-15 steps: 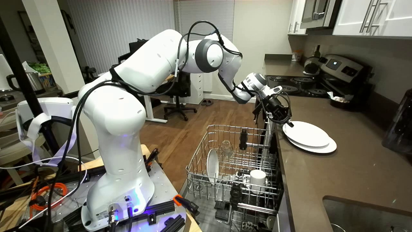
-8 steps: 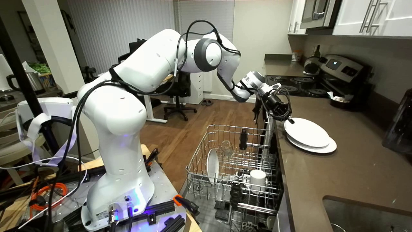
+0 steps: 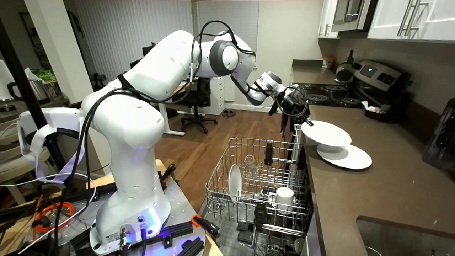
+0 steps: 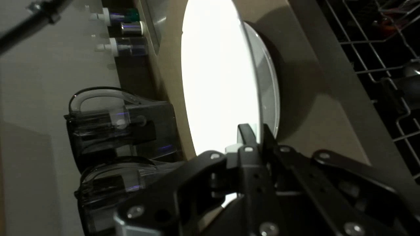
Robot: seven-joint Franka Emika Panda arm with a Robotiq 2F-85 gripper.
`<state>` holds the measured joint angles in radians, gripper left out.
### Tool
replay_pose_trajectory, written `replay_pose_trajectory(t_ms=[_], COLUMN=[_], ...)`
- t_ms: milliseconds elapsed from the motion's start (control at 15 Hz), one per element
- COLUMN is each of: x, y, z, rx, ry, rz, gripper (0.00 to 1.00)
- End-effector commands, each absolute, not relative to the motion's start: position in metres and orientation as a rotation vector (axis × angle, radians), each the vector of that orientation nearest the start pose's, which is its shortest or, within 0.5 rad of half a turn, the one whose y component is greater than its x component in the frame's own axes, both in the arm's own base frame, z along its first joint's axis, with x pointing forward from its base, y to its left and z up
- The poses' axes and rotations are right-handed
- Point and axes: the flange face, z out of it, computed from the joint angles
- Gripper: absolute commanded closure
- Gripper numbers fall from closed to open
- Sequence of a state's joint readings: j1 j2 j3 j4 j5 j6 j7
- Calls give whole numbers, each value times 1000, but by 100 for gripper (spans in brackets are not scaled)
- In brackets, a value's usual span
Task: Pick up the white plate from the countertop and put it in the dish rack.
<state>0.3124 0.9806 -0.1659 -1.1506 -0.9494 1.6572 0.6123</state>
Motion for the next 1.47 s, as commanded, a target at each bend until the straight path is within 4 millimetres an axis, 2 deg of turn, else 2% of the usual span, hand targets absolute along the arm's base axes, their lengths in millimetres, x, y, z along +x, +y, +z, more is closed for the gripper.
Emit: replay_pose_trajectory(t_ms=[0,67,133,200,467,667,1067,1400], x=[728,728,731,730,729,722,711,699], y=[88,96,90,96,94,103,132,167], z=[261,267,241,245,233,226,218,217], rx=[1997,2022,2017,2028,2028,2024,2047,2086], ry=[-43,-7,-59,-52,-46,-29,30,95], rz=[-26,-9,-1,6,-11,-35,-32,-23], gripper=[94,94,94,93,94,94,94,94])
